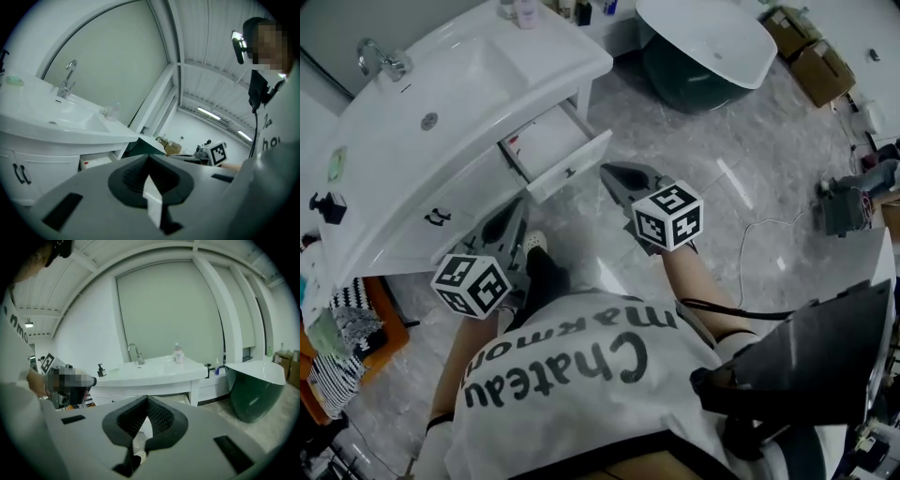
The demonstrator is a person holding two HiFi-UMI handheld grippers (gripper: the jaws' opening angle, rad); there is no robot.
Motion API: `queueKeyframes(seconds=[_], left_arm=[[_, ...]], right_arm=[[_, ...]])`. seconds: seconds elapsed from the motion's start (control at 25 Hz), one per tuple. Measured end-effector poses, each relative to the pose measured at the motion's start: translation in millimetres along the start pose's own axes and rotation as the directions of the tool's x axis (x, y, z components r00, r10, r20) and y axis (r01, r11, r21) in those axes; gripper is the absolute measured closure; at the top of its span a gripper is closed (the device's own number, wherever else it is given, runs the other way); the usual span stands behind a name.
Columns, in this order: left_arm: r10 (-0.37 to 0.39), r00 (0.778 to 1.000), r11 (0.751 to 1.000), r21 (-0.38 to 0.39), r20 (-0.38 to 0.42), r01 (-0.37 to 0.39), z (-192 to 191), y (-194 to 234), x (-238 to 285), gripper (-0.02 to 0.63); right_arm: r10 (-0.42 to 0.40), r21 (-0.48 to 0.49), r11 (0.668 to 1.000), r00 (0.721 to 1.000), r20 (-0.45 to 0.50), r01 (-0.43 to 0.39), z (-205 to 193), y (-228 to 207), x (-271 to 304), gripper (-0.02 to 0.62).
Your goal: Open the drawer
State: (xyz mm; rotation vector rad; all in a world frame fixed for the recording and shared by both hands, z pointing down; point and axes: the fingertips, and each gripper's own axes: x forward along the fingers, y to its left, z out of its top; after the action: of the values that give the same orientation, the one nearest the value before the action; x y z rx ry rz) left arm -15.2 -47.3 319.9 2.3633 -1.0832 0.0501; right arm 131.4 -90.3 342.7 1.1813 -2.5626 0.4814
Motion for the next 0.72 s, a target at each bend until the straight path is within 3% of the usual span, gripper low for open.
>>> queueKeyframes(seconds=[0.32, 0.56, 0.72], left_arm=[[0.039, 0.999, 0.997, 0.070, 0.014, -0.040, -11, -45, -38, 0.598], [-0.043, 0.999, 0.998, 0.048, 0.003, 0.043, -17, -56, -78, 0.598], [-0.029, 1.000, 0.999, 0.035, -0.012, 0.029, -19, -43, -99, 0.598]], right_arm=[[0.076, 0.029, 0.997, 0.994, 0.080, -0.078, 13, 47, -48, 0.591], [0.043, 0.103, 0.993, 0.996, 0.074, -0.050, -2, 59, -74, 0.591], [-0.005, 0.102, 0.995, 0.998, 0.065, -0.002, -9, 72, -93, 0.591]])
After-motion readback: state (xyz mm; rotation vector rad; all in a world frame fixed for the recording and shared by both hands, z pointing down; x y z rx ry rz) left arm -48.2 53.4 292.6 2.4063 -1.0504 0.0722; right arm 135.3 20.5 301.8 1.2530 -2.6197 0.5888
